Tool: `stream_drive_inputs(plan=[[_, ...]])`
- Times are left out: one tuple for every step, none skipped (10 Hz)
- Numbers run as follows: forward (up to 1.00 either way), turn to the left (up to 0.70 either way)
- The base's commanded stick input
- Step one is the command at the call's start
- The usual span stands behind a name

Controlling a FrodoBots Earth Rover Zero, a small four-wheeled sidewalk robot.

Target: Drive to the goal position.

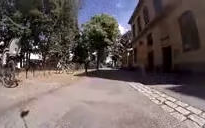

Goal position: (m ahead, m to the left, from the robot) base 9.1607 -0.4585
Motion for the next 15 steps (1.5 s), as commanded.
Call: stream_drive_inputs(plan=[[0.85,0.0],[0.85,0.0],[0.85,0.0],[0.85,0.0],[0.85,0.0],[0.85,0.0],[0.85,0.0],[0.85,0.0],[0.85,0.0],[0.85,0.0],[0.85,0.0],[0.85,0.0],[0.85,0.0],[0.85,0.0],[0.85,-0.03]])
